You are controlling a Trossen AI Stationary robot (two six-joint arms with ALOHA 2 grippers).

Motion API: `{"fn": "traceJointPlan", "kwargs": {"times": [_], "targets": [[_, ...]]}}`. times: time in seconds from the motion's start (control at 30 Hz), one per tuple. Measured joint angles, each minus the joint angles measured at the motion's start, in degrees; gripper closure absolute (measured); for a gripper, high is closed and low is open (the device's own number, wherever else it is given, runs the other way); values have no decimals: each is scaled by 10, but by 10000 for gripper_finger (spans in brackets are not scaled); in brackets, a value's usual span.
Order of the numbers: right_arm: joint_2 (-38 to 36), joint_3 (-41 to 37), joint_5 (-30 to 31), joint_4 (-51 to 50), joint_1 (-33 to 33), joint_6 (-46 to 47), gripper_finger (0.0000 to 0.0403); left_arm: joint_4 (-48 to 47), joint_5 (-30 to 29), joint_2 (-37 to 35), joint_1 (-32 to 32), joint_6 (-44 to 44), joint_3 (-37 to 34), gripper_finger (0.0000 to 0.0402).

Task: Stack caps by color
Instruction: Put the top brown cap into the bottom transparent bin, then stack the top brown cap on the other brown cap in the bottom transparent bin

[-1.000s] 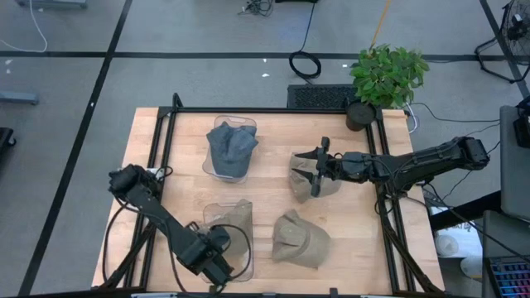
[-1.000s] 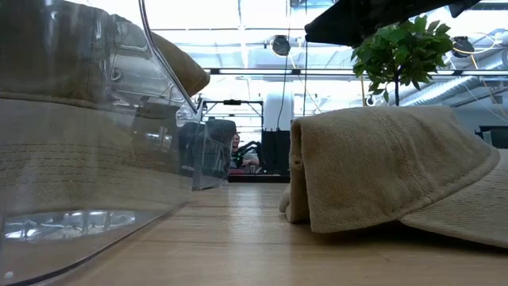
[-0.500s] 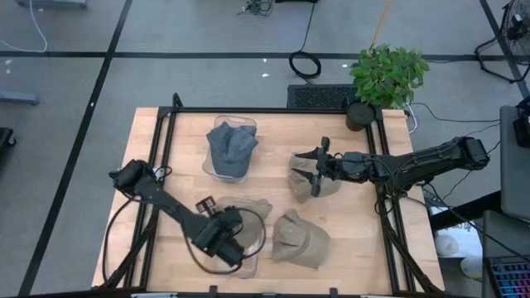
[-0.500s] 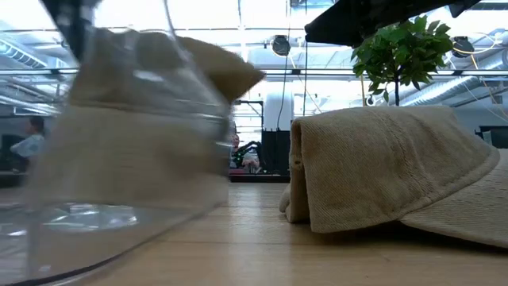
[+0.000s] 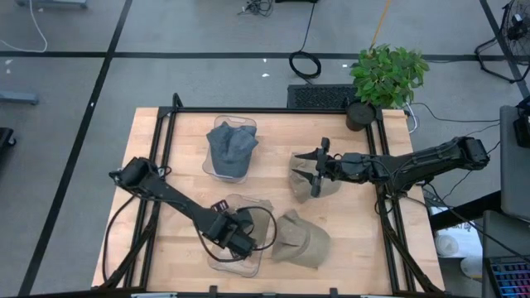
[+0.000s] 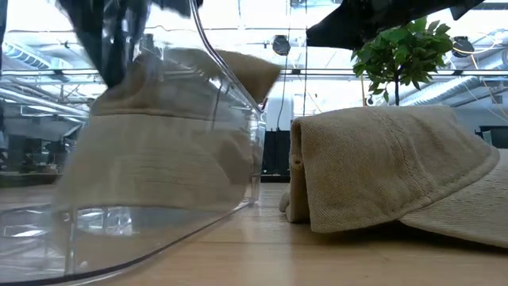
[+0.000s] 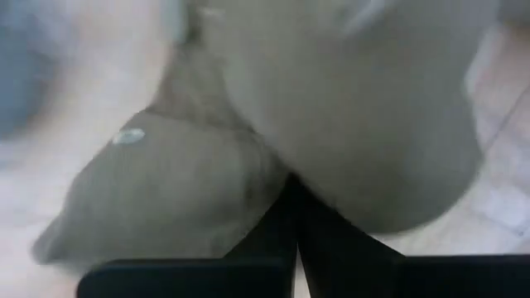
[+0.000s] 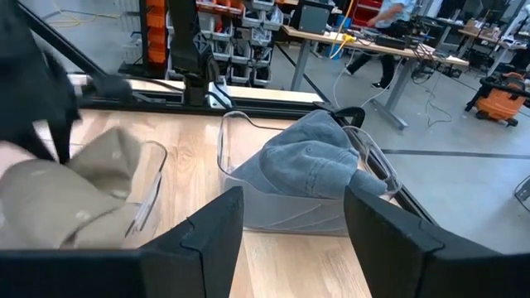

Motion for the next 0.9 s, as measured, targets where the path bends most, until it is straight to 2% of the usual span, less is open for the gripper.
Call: {"fn": "traceJointPlan", "kwargs": {"times": [0.13,0.23,0.43,0.73,0.9], "targets": [[0,0,0,0,0,0,206,86,67,-1,9,10,-66,397],[0,0,0,0,0,0,206,104,100,2,14,10,-87,393],[0,0,0,0,0,0,206,106,103,-12,15,38,-86,398],[0,0,0,0,0,0,206,107,56,-92,15,35,-85,396],[0,0,0,0,0,0,206,146,-43,-161,-6,125,-85,388]]}}
